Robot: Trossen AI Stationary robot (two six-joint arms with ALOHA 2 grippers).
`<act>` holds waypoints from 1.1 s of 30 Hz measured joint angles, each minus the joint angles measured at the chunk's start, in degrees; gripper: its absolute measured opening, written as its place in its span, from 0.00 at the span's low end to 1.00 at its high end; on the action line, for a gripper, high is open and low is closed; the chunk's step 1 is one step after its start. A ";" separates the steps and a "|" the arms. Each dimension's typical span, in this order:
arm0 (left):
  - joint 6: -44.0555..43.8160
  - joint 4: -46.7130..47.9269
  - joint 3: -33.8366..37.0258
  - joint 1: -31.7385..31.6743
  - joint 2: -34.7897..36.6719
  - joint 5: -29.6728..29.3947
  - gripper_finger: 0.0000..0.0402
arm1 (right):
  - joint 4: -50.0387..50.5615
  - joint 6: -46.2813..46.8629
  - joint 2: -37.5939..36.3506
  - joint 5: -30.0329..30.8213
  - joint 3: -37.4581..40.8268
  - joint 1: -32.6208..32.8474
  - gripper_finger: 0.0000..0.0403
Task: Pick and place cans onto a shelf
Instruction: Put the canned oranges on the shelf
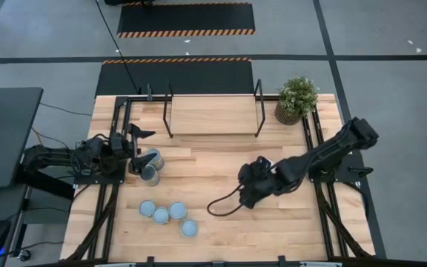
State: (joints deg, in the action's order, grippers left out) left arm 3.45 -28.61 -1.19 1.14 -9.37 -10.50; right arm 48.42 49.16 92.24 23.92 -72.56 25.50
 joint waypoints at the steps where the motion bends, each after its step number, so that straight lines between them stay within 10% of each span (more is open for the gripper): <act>1: -0.15 0.25 0.00 0.01 0.00 0.00 0.96 | 1.93 1.25 1.11 -0.01 -1.59 0.45 0.86; 18: -0.79 0.65 -0.04 0.00 0.00 0.00 0.96 | 25.32 19.73 5.41 -22.10 -6.62 8.74 0.86; 33: -0.78 1.54 -0.04 -0.01 0.00 0.00 0.96 | 11.99 22.99 5.43 -11.16 5.05 8.48 0.99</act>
State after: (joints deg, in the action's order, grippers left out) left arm 2.67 -27.07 -1.23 1.13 -9.37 -10.50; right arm 60.41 72.16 97.67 12.76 -67.52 33.97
